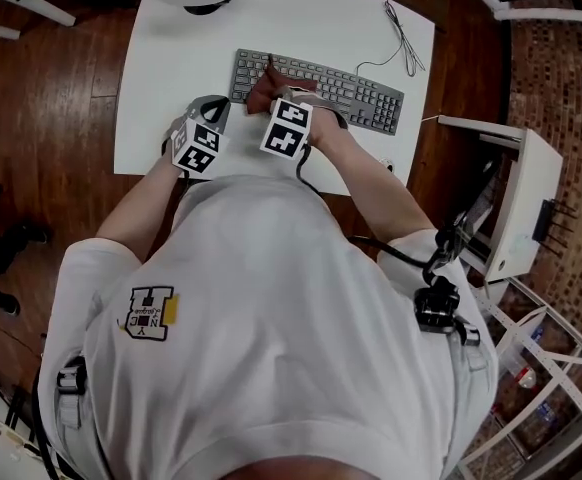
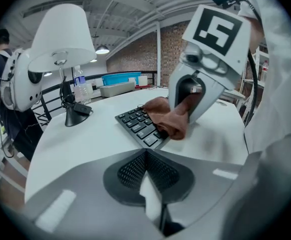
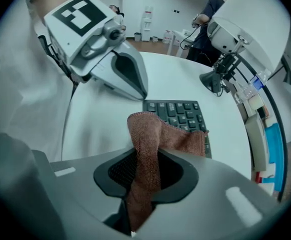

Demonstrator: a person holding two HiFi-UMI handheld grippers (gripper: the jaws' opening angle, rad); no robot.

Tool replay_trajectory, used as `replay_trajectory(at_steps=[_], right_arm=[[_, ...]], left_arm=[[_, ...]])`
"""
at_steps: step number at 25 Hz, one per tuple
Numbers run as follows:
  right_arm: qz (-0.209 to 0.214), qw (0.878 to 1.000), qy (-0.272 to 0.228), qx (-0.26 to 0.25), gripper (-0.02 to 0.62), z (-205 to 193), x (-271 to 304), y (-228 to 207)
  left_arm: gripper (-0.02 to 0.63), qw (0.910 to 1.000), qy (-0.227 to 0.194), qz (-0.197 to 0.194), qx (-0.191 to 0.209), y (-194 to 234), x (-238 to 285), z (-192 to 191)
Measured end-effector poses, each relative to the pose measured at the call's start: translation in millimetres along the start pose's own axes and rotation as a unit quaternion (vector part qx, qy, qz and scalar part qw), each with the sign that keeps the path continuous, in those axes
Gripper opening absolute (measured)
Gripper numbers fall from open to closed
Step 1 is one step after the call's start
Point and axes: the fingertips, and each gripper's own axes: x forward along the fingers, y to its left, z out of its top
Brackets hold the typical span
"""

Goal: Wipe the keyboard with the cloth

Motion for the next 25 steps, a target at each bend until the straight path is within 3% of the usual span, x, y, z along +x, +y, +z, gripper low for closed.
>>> replay_trajectory(at_steps=[3, 6, 12, 16, 25], right_arm=[[0.028, 0.999, 0.005, -0.021, 0.089, -5, 4, 31], [0.033, 0.999, 0.005, -0.034, 0.089, -7, 4, 33], [-0.049, 0.998, -0.030, -0.006, 0.089, 37, -11, -67], [-0.079, 0.997, -0.015, -0.016, 0.089, 58, 1, -111], [-0.029, 0.999, 0.000, -0.017, 0.089, 52, 10, -61]], left_arm=[[0.000, 1.0000, -0.001, 0.001, -0.001, -1, 1, 0], [0.000, 1.0000, -0.003, 0.002, 0.001, -2, 2, 3], [0.000, 1.0000, -0.003, -0.009, -0.004, -4, 2, 6], [0.000, 0.9996, -0.005, -0.021, -0.016, -3, 1, 6], [0.000, 0.9985, -0.013, -0.050, -0.020, -8, -5, 4]])
